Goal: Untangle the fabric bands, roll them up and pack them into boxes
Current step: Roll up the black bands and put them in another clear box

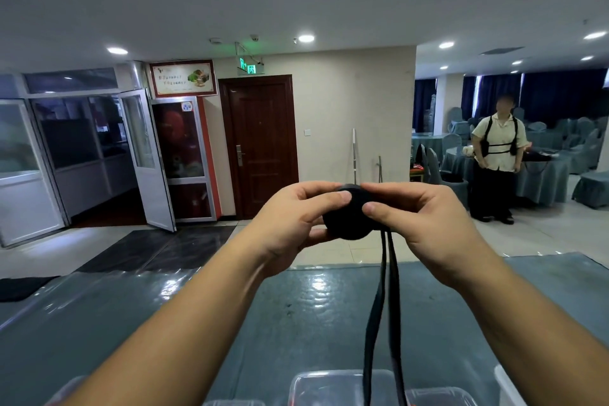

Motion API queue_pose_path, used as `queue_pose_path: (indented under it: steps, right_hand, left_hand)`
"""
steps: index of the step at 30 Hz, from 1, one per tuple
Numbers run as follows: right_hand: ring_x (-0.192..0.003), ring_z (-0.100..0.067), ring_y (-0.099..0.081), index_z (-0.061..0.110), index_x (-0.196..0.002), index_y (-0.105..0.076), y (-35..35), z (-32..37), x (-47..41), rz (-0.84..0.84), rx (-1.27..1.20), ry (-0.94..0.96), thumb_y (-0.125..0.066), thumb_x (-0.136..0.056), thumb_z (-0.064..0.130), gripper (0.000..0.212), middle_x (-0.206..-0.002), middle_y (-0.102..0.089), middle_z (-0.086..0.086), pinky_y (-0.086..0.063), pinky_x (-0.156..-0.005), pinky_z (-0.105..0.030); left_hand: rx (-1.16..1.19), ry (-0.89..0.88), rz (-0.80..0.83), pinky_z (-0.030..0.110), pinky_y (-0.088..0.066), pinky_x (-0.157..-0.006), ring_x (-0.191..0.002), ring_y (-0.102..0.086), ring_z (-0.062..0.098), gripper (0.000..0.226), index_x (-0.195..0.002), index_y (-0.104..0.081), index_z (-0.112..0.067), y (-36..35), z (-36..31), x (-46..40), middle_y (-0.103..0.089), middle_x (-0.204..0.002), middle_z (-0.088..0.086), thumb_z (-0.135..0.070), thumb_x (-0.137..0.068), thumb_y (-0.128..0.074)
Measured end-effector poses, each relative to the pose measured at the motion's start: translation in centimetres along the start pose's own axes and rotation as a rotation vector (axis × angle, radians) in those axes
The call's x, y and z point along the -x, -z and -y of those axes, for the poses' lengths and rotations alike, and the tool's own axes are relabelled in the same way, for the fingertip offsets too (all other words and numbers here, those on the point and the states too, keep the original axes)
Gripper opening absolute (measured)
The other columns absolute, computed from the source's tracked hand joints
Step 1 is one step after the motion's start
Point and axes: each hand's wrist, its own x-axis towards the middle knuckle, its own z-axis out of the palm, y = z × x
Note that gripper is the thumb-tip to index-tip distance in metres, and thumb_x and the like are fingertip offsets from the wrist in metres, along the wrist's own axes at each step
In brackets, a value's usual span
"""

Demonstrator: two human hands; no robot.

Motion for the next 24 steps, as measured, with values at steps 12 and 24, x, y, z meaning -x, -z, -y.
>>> queue_pose_path:
  steps: [12, 24]
  right_hand:
    - [-0.093, -0.019, -0.078, 0.012, -0.103, -0.079, -0.1, 0.3, -0.1, -0.028, -0.061, -0.031, -0.074, -0.084, -0.003, 0.024, -0.095, -0.081, -0.006, -0.061, -0.079, -0.024]
    - [-0.099, -0.021, -0.077, 0.016, -0.108, -0.078, -0.8, 0.3, -0.3, -0.061, -0.083, -0.003, -0.077, -0.081, -0.001, 0.032, -0.1, -0.081, -0.004, -0.061, -0.09, -0.031]
  left_hand:
    - [0.086, 0.067, -0.011, 0.041, -0.059, -0.099, -0.102, -0.073, 0.025, 0.032, -0.122, -0.071, -0.001, 0.3, 0.3, 0.0, -0.076, -0.111, 0.014, -0.018, -0.094, -0.069]
    - [0.088, 0.005, -0.064, 0.041, -0.057, -0.101, -0.106, -0.073, 0.027, 0.028, -0.121, -0.074, -0.006, 0.3, 0.1, 0.0, -0.075, -0.119, 0.017, -0.019, -0.096, -0.068]
